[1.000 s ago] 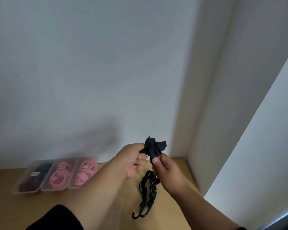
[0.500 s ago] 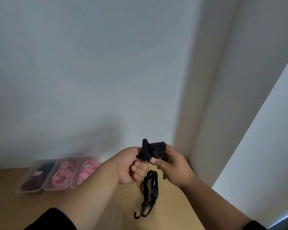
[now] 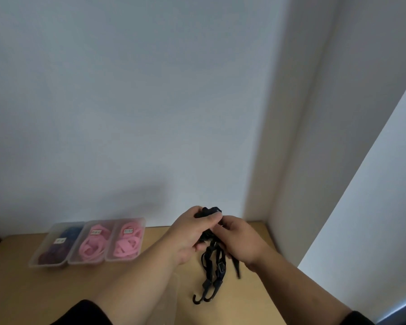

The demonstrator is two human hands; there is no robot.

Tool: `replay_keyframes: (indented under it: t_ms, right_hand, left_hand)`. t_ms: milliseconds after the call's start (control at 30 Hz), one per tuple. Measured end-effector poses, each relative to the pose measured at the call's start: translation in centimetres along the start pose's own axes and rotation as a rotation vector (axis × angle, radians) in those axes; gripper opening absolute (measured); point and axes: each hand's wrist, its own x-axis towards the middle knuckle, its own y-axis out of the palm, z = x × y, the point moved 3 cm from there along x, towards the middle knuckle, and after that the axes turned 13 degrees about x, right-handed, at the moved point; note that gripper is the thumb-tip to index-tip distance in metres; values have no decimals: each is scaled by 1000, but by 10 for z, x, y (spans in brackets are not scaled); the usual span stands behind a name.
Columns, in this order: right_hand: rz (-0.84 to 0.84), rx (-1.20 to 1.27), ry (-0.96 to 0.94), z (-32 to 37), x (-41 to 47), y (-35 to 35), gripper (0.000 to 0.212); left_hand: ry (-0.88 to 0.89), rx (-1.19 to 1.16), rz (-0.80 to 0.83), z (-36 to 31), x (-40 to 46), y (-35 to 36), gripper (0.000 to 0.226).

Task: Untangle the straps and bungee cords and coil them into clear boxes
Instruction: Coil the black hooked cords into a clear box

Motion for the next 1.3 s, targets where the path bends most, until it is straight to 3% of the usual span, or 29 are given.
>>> replay_keyframes:
  t_ms: [100, 300, 533, 667, 867, 967, 1033, 1100, 1133, 1167, 1233, 1300]
  right_hand:
    - [121, -13, 45, 1, -3, -8, 33]
    - [-6, -461, -16, 14, 5, -19, 45]
    - [-6, -489, -39, 12, -1, -25, 36]
    - [-27, -324, -109, -11, -5, -27, 45]
    - [106, -290, -209, -21, -1, -19, 35]
    - [46, -88, -172, -27, 0, -19, 36]
    - [-85, 56, -122, -31, 0, -22, 56]
    - [-213, 208, 76, -36, -2, -23, 101]
    - [-190, 317, 212, -42, -2, -18, 118]
    - [-110, 431, 333, -47, -2, -12, 122]
    - [62, 592, 442, -47, -6, -3, 92]
    - [141, 703, 425, -44, -8, -1, 61]
  left_hand:
    - [-70, -53, 15, 8, 2, -9, 62]
    - [-219, -48, -63, 23, 6, -5, 53]
    - [-317, -215, -52, 27, 7, 2, 59]
    - [-240, -348, 49, 19, 7, 5, 71]
    - [-152, -214, 87, 8, 7, 3, 62]
    - [-100, -181, 100, 6, 7, -1, 56]
    - [-101, -199, 80, 8, 6, -2, 44]
    - [-100, -196, 58, 10, 6, -2, 33]
    - [-91, -195, 58, 10, 6, -1, 30]
    - [-77, -197, 65, 11, 6, 1, 29]
    - [-29, -193, 101, 10, 5, 2, 31]
    - [9, -169, 142, 10, 3, 0, 36]
